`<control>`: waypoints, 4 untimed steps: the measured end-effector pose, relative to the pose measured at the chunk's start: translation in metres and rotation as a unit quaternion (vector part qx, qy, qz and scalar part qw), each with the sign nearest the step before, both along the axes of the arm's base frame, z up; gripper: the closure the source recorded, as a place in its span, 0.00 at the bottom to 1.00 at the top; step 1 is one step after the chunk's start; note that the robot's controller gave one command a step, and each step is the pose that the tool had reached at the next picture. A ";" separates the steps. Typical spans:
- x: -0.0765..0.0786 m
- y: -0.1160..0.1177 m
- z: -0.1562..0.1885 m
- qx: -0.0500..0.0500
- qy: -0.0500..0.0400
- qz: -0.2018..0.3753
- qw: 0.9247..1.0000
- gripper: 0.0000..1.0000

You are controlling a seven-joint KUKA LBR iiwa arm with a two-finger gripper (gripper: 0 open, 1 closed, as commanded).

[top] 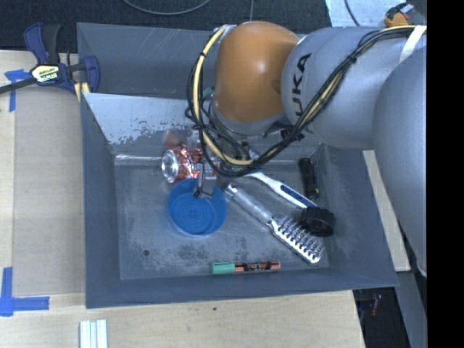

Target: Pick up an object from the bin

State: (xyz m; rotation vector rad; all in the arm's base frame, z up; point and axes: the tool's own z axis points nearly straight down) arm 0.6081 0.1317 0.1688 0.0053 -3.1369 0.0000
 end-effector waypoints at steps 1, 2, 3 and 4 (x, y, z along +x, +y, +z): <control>0.002 -0.001 0.004 0.001 -0.004 -0.002 1.000 0.00; -0.029 -0.012 -0.074 0.000 -0.002 0.027 1.000 0.00; -0.021 -0.011 -0.017 0.003 -0.015 -0.010 1.000 0.00; -0.042 -0.007 -0.044 0.001 -0.003 0.008 1.000 0.00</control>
Offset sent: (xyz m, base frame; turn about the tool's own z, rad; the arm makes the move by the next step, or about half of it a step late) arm -0.0284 -0.0108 -0.0722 -0.0546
